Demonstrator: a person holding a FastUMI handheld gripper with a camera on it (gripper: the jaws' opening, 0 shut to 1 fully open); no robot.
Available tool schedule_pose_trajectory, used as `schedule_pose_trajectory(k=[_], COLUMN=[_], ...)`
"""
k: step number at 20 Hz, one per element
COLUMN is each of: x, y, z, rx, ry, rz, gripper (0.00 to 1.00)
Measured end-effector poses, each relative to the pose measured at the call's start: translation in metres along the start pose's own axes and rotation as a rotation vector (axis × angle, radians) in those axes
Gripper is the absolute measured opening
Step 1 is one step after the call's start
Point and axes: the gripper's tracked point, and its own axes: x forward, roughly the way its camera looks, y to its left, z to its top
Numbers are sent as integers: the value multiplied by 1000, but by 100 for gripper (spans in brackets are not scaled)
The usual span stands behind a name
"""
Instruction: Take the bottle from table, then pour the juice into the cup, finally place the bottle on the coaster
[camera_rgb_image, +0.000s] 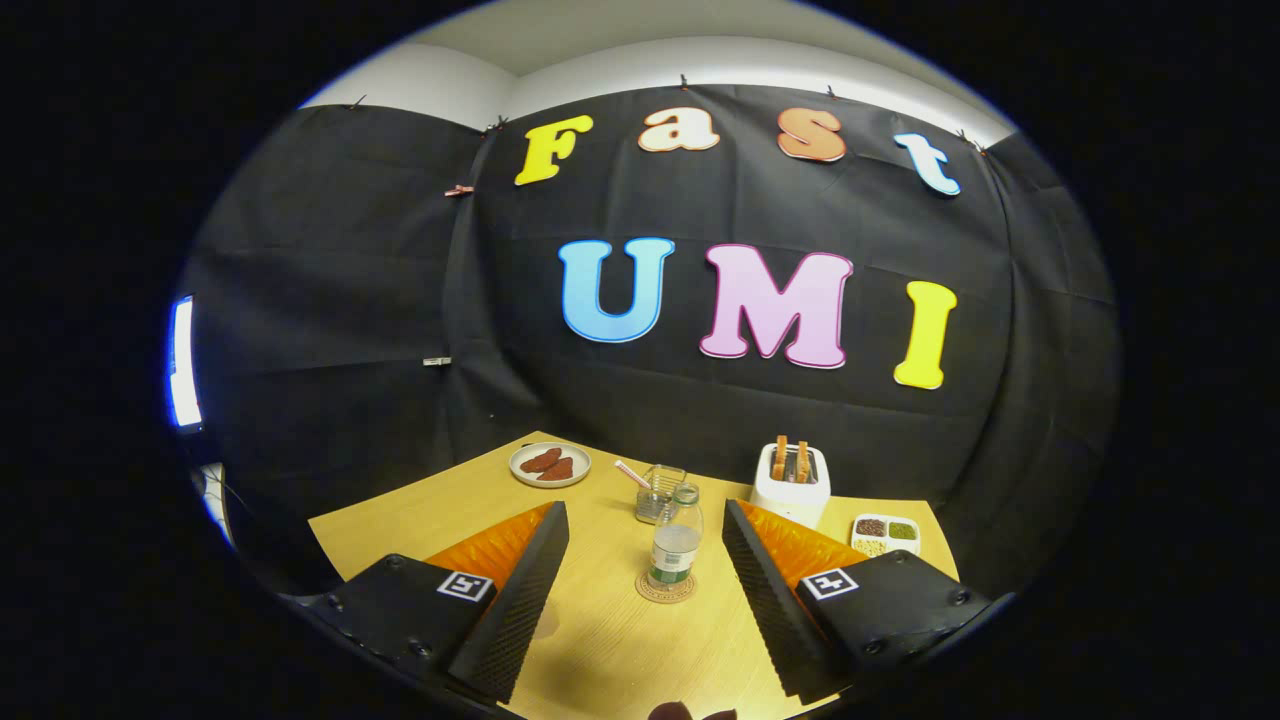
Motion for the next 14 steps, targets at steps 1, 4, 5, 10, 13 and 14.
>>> schedule_pose_trajectory(k=[1, 4, 5, 10, 13, 14], x=[-6, -20, -24, -42, -48, -49], y=[-4, -24, -29, -53, -59, -60], z=[4, 13, 13, 14, 11, 10], rx=[8, -2, -4, -12, -32, -37], ry=[-6, -29, -27, -17, -12, -7], rz=[-24, -85, -100, -170, -190, -190], gripper=[95, 96, 96, 96, 96, 96])
